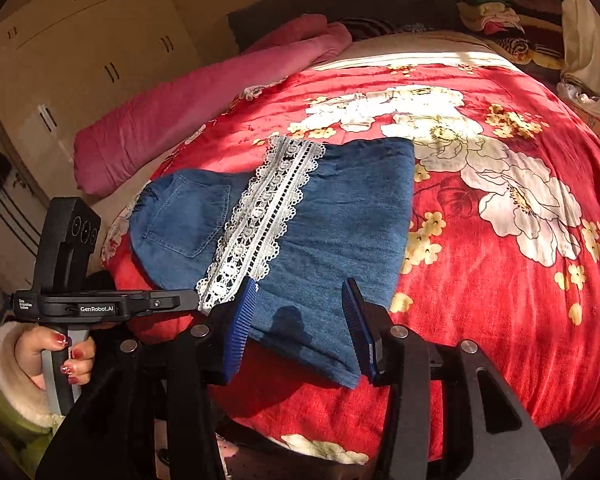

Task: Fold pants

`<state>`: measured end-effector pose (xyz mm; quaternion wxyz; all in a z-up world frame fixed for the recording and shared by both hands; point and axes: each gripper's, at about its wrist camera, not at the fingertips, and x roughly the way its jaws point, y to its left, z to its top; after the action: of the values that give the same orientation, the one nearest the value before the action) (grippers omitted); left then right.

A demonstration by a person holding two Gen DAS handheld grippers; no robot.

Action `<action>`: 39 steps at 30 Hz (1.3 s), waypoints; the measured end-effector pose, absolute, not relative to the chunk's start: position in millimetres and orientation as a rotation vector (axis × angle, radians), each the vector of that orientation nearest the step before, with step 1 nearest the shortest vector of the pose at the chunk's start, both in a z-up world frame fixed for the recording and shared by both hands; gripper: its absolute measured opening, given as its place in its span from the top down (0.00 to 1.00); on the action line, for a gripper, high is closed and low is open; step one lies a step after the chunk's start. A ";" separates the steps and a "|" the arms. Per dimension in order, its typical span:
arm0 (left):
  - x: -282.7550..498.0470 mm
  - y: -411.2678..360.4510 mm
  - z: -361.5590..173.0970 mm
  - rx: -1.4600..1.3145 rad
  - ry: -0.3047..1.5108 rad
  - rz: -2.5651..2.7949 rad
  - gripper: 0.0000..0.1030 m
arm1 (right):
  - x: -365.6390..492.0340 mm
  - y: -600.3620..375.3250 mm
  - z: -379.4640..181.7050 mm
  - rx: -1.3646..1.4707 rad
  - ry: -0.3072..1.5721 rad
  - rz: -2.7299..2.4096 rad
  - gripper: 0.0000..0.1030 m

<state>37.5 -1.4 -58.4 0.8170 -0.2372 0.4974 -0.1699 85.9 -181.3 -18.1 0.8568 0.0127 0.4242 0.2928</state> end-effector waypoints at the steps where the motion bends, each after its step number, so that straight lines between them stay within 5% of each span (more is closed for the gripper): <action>1: 38.0 -1.4 -57.9 -0.498 1.058 -0.359 0.90 | 89.1 -174.2 -23.3 0.016 0.915 0.625 0.57; 11: 37.0 1.2 -63.2 -0.484 1.062 -0.368 0.84 | 99.7 -149.7 -71.9 -0.019 1.052 0.587 0.56; 13: 35.4 0.1 -57.7 -0.468 1.059 -0.372 0.80 | 98.4 -156.0 -64.6 0.023 1.049 0.591 0.56; 16: 29.9 2.2 -46.4 -0.464 1.034 -0.387 0.60 | 91.5 -160.8 -50.1 0.037 1.014 0.590 0.49; 23: 11.2 22.7 -12.6 -0.394 0.925 -0.308 0.46 | 81.9 -156.0 -21.8 0.049 0.965 0.607 0.38; 28: -1.1 48.6 -3.3 -0.381 0.886 -0.219 0.32 | 81.3 -140.2 0.4 0.026 0.926 0.617 0.19; 39: -11.1 84.8 -7.5 -0.396 0.858 -0.127 0.14 | 102.0 -87.2 29.0 -0.060 0.890 0.674 0.10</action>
<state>-11.1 84.8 -7.5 0.8885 -0.1905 0.4129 -0.0612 102.0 -87.2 29.0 0.8477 -0.0283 0.4223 0.3198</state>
